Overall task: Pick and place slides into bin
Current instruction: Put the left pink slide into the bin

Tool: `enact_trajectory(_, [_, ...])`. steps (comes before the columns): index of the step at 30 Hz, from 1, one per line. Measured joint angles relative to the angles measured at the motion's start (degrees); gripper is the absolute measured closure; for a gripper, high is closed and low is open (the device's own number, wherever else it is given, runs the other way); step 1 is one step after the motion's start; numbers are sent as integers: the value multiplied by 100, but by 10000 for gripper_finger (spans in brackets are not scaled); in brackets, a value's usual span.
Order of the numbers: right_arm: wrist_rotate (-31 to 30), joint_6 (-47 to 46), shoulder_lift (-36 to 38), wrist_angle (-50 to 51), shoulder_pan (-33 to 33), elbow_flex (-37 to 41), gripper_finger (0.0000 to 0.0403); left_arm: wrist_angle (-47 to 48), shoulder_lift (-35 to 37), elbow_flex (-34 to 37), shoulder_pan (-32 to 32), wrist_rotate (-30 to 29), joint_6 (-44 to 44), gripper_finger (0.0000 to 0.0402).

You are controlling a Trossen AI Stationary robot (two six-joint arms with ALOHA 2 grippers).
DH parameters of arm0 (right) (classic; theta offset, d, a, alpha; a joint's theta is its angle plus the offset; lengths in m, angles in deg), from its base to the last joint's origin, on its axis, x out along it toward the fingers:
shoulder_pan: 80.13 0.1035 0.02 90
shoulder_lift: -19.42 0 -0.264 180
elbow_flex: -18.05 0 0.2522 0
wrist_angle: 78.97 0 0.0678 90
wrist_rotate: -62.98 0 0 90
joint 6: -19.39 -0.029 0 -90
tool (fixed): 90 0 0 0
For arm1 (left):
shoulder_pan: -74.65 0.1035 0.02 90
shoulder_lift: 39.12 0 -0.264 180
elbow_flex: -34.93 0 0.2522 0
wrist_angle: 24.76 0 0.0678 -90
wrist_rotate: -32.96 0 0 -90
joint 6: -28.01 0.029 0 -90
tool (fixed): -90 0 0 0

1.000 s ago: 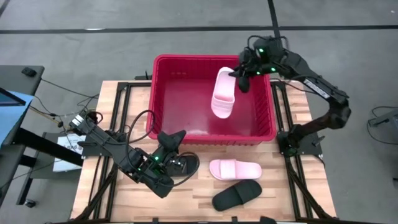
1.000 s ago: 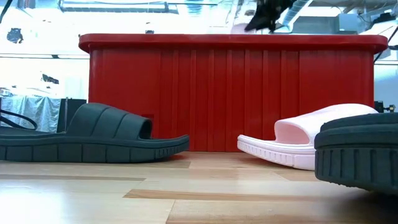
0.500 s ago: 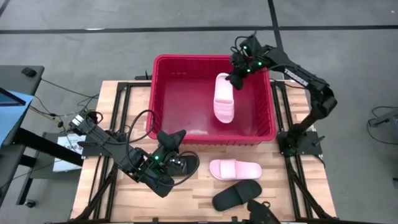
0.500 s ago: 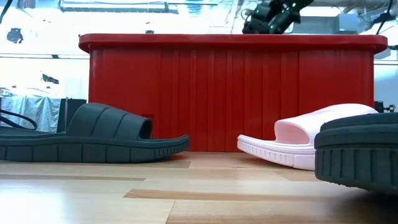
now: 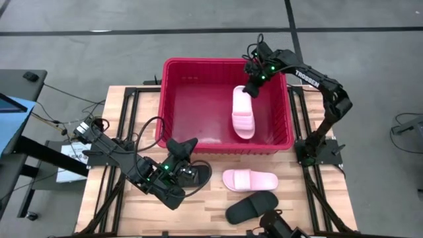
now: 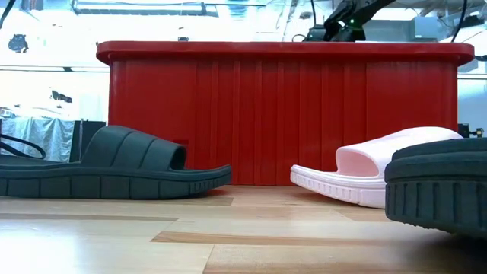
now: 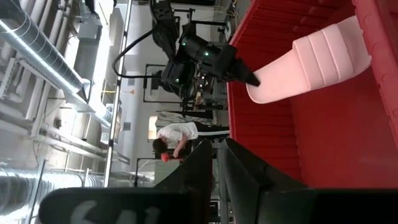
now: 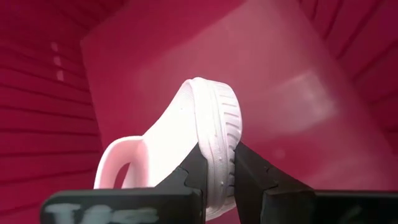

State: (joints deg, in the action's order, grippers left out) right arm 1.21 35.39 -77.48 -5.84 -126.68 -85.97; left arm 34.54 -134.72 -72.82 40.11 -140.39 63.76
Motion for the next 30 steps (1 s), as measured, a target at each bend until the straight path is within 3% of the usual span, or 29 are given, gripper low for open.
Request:
enact_trajectory(10, [-79,-509,7,-420,281,107,368,0,0,0,0,2,-4,368])
enact_trajectory(30, [63,-445,-11,-2146,-22,1716,368,2,1,0,0,207,-3,368])
